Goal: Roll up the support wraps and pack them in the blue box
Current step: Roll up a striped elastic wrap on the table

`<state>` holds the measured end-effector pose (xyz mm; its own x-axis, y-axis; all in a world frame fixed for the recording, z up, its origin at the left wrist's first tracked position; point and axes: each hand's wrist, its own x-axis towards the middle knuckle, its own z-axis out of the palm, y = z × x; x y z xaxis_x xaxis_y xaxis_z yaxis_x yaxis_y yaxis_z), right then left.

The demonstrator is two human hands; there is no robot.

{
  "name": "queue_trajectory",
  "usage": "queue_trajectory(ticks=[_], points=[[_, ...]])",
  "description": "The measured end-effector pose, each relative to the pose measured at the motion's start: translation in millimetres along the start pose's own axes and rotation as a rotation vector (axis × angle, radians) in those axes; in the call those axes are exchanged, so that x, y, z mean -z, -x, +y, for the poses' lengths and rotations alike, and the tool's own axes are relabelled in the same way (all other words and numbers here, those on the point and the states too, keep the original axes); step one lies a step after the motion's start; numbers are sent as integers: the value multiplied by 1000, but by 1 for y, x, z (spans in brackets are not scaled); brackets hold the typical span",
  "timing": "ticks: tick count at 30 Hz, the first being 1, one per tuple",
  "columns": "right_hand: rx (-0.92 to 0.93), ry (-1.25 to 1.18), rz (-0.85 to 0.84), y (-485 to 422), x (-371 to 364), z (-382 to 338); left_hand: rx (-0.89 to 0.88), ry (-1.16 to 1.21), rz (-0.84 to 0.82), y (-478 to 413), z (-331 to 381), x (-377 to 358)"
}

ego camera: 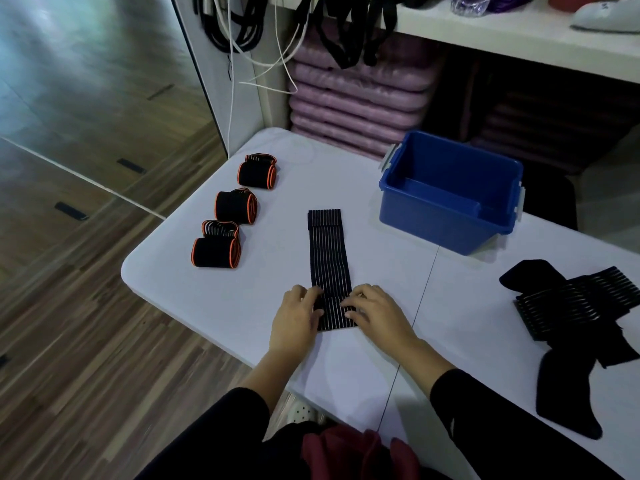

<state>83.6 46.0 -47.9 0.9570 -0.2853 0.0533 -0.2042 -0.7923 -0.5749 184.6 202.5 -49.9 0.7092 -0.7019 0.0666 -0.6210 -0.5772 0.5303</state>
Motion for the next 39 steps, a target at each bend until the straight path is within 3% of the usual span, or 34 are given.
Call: queue_trajectory(ticks=[2,5,9,11,16,19,25,30,33,36,39], points=[[69,88,-81,0,5,4,-165,-55,-25,-1,-11,1],[83,178,-220,-2,8,11,-229,-160,-143,0,-22,6],[103,106,-147,-5,4,9,-233,-232,-185,-6,-22,7],[53,30,-104,-7,6,5,-160,-113,-170,-10,-18,9],[-237,-187,-192,-11,8,-1,270,345,-262,-19,-7,17],[-300,-195,-124,-10,0,-3,356,341,-234,-16,-2,13],[-40,22,32,-9,0,-3,-43,-2,-38,-9,-3,6],[74,186,-199,-8,6,11,-191,-138,-193,-9,-17,6],[108,181,-164,-10,5,13,-188,-194,-215,-14,-16,8],[60,30,-60,-14,8,5,-102,-10,-177,-21,-11,12],[-175,-160,-177,-17,14,0,177,310,-236,-26,-3,19]])
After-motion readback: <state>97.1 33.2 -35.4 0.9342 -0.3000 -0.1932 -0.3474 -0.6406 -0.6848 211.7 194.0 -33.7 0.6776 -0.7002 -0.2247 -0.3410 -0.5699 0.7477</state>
